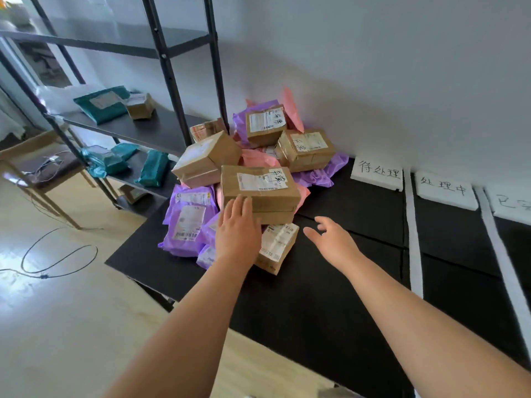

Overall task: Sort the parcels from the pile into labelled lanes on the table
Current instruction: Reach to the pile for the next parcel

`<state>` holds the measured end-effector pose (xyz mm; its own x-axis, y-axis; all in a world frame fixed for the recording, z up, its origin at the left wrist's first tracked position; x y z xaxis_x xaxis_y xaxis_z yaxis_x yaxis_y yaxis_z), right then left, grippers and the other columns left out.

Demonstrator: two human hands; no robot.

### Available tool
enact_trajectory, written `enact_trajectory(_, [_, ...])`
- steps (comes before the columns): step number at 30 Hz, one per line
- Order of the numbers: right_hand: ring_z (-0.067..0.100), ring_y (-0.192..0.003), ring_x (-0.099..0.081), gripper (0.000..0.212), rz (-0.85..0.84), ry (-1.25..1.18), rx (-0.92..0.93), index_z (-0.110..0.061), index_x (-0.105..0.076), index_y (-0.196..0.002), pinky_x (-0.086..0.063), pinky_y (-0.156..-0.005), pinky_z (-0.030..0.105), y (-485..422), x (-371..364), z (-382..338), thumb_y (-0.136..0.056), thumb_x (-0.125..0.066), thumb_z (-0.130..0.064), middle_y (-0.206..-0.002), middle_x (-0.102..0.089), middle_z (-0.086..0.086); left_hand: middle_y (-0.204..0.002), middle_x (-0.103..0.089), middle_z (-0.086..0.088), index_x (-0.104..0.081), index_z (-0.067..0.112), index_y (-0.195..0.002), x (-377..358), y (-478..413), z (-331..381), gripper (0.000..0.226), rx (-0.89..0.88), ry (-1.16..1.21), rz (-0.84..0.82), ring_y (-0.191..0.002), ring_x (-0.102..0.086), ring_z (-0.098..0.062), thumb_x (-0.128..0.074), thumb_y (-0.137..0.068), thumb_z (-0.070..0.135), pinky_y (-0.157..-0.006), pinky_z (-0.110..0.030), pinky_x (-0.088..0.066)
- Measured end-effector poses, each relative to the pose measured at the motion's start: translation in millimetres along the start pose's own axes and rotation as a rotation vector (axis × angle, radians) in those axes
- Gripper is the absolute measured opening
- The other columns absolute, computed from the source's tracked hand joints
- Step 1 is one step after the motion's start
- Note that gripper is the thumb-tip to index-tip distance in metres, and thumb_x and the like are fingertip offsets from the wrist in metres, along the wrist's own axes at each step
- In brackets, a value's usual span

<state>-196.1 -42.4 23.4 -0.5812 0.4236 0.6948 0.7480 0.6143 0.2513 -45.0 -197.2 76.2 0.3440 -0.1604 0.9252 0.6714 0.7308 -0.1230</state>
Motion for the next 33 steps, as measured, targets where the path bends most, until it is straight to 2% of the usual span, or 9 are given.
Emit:
enact_trajectory(5, [0.023,-0.133,-0.048,0.063,0.058,-0.126,-0.107,-0.021,-0.032,-0.154,-0.04,-0.102,0.035,-15,-16,-23,-0.1,-0.051,-0.048,-0.151,-0.046,0.004,-0.165,-0.01,-0.006,-0.015,0.013,-0.156,13,-46,-36,0.058,-0.001,0.081,0.016,-0.153,-0.004,-0.024,-0.035,-0.106,0.034,-0.124,-0.04,-0.011])
enact_trajectory(9, [0.024,-0.139,-0.043,0.066,0.082,-0.206,-0.167,-0.017,-0.028,-0.155,-0.037,-0.104,0.036,-34,-19,-34,-0.101,-0.048,-0.048,-0.155,-0.041,0.005,-0.165,-0.008,-0.009,-0.009,0.009,-0.157,6,-72,-58,0.063,0.114,0.222,-0.038,-0.152,-0.006,-0.025,-0.035,-0.106,0.035,-0.123,-0.042,-0.016])
enact_trajectory(12, [0.025,-0.135,-0.046,0.063,0.083,-0.271,-0.202,-0.015,-0.029,-0.155,-0.037,-0.091,0.03,-51,-23,-40,-0.102,-0.048,-0.044,-0.151,-0.044,0.006,-0.165,-0.008,-0.011,-0.009,0.006,-0.157,-2,-84,-74,0.065,0.222,0.319,-0.077,-0.152,-0.008,-0.026,-0.031,-0.106,0.04,-0.122,-0.04,-0.016])
enact_trajectory(14, [0.025,-0.13,-0.049,0.063,0.073,-0.304,-0.219,-0.017,-0.028,-0.155,-0.038,-0.084,0.028,-62,-25,-44,-0.102,-0.047,-0.044,-0.148,-0.047,0.006,-0.162,-0.018,-0.016,-0.017,0.004,-0.154,-8,-91,-81,0.063,0.251,0.35,-0.099,-0.149,-0.018,-0.03,-0.032,-0.106,0.042,-0.121,-0.043,-0.02])
enact_trajectory(16, [0.024,-0.127,-0.051,0.065,0.057,-0.332,-0.235,-0.021,-0.028,-0.156,-0.041,-0.079,0.029,-72,-29,-46,-0.101,-0.047,-0.049,-0.146,-0.048,0.004,-0.154,-0.035,-0.017,-0.03,0.003,-0.148,-13,-94,-85,0.058,0.28,0.377,-0.12,-0.14,-0.034,-0.034,-0.034,-0.105,0.042,-0.113,-0.047,-0.031])
enact_trajectory(19, [0.024,-0.121,-0.054,0.069,0.032,-0.39,-0.263,-0.022,-0.031,-0.153,-0.045,-0.086,0.035,-82,-38,-43,-0.096,-0.048,-0.056,-0.14,-0.053,0.004,-0.132,-0.054,-0.013,-0.045,0.007,-0.132,-20,-98,-85,0.043,0.3,0.381,-0.166,-0.117,-0.053,-0.033,-0.033,-0.105,0.039,-0.088,-0.04,-0.042])
enact_trajectory(25, [0.014,-0.096,-0.057,0.06,0.079,-0.486,-0.266,-0.017,-0.039,-0.146,-0.042,-0.066,0.028,-78,-32,-40,-0.097,-0.054,-0.046,-0.12,-0.057,0.0,-0.104,-0.06,-0.005,-0.052,0.011,-0.124,-16,-91,-77,0.032,0.336,0.421,-0.183,-0.087,-0.053,-0.025,-0.035,-0.105,0.03,-0.072,-0.033,-0.04])
enact_trajectory(29, [0.007,-0.09,-0.053,0.05,0.153,-0.559,-0.214,-0.019,-0.043,-0.141,-0.039,-0.064,0.024,-66,-9,-45,-0.098,-0.056,-0.041,-0.113,-0.056,-0.005,-0.107,-0.057,0.003,-0.052,0.015,-0.131,-1,-85,-65,0.033,0.387,0.601,-0.092,-0.09,-0.054,-0.021,-0.045,-0.099,0.023,-0.077,-0.032,-0.043])
enact_trajectory(33, [0.014,-0.105,-0.057,0.047,0.276,-0.655,-0.181,-0.02,-0.044,-0.136,-0.044,-0.075,0.026,-44,22,-43,-0.096,-0.061,-0.038,-0.111,-0.057,-0.004,-0.109,-0.06,0.003,-0.05,0.016,-0.121,8,-75,-47,0.035,0.464,0.94,-0.04,-0.097,-0.058,-0.017,-0.06,-0.088,0.016,-0.085,-0.038,-0.05])
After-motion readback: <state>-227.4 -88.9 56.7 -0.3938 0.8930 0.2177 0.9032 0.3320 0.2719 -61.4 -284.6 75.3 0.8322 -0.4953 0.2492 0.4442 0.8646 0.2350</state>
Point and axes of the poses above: each hand's wrist, its own y-axis away from the middle knuckle, its own x-axis out of the back of the hand, z = x × y, the point moved 10 cm from there along -y, towards the middle knuckle
